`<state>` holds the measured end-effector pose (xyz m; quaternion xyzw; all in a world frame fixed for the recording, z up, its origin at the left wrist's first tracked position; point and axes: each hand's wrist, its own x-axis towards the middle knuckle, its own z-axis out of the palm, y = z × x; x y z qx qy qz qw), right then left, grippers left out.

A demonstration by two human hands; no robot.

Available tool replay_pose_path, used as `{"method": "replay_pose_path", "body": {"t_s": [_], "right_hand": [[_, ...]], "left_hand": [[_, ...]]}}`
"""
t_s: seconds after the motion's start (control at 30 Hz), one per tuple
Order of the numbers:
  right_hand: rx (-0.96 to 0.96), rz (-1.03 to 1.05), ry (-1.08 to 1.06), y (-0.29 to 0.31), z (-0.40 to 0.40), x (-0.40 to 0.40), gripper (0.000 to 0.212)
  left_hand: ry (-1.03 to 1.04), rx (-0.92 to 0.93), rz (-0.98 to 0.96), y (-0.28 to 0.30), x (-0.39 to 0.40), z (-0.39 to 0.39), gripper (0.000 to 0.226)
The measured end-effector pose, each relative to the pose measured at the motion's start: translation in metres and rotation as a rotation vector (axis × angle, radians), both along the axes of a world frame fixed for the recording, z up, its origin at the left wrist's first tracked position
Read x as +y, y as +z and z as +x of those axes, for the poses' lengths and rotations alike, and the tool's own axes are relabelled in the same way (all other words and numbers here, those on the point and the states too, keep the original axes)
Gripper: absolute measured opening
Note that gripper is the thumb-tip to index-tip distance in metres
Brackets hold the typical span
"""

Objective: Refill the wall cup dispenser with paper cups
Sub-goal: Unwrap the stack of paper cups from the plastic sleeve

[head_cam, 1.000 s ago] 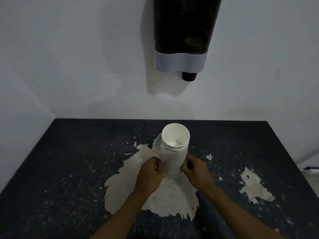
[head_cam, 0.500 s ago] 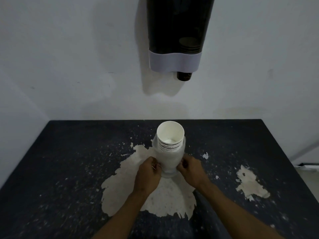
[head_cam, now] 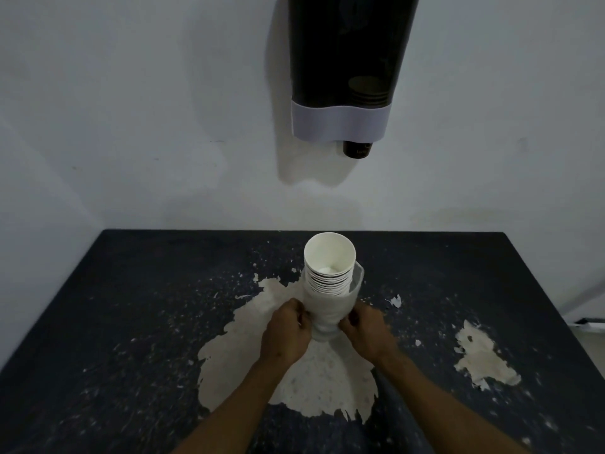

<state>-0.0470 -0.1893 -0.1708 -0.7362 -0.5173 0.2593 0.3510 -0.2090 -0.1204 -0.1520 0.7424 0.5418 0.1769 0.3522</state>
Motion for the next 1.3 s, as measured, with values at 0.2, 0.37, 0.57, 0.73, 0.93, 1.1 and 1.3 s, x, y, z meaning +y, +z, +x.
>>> {"method": "replay_pose_path", "body": {"t_s": [0.2, 0.37, 0.57, 0.73, 0.93, 1.1, 1.3], "right_hand": [[-0.055, -0.081, -0.010, 0.005, 0.002, 0.003, 0.007], [0.188, 0.294, -0.271, 0.051, -0.004, -0.004, 0.018], [0.253, 0.442, 0.015, 0.119, -0.022, 0.003, 0.072], [0.240, 0.332, 0.007, 0.114, -0.025, 0.019, 0.073], [0.212, 0.286, -0.056, 0.115, -0.005, 0.018, 0.076], [0.225, 0.352, -0.225, 0.111, 0.015, 0.015, 0.075], [0.292, 0.431, -0.354, 0.107, 0.023, 0.008, 0.076]], "left_hand": [[-0.013, 0.029, 0.001, 0.000, -0.001, 0.001, 0.013], [0.030, -0.133, -0.136, -0.005, -0.003, -0.003, 0.010], [0.171, -0.293, -0.283, -0.005, -0.007, 0.006, 0.010], [0.250, -0.340, -0.375, -0.013, -0.004, 0.008, 0.009], [0.587, -0.458, -0.879, -0.022, 0.007, 0.017, 0.043], [0.557, -0.497, -1.049, -0.021, 0.007, 0.029, 0.059], [0.671, -0.685, -1.076, -0.024, 0.006, 0.036, 0.048]]}}
